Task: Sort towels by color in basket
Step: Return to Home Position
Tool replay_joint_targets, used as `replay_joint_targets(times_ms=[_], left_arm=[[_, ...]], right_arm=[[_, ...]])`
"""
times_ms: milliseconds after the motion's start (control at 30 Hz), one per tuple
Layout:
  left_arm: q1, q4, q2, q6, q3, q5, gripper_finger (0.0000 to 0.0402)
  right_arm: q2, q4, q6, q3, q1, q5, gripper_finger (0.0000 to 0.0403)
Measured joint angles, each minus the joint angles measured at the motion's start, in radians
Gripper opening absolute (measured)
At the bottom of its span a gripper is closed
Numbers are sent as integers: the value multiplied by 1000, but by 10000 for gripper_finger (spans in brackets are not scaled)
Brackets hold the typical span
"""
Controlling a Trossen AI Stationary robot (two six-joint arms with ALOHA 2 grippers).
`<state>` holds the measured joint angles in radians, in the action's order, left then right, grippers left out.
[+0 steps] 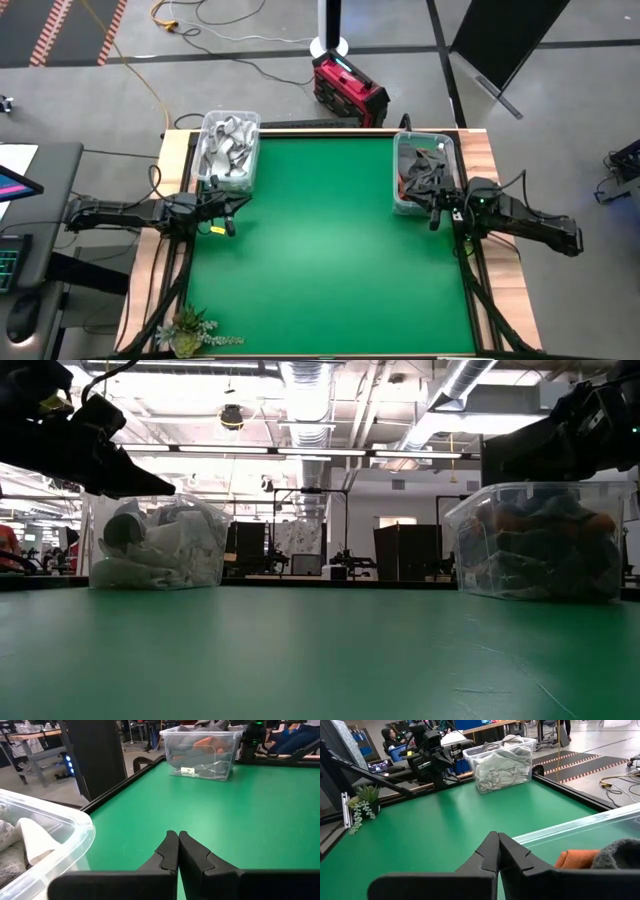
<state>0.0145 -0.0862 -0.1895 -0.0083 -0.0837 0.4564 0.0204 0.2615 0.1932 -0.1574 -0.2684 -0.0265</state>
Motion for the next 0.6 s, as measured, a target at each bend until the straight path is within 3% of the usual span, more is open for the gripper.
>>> replay_joint_targets(times_ms=[600], left_arm=[[0, -1, 0, -3, 2, 0, 0]], right_arm=[[0, 0, -1, 0, 0, 0, 32]])
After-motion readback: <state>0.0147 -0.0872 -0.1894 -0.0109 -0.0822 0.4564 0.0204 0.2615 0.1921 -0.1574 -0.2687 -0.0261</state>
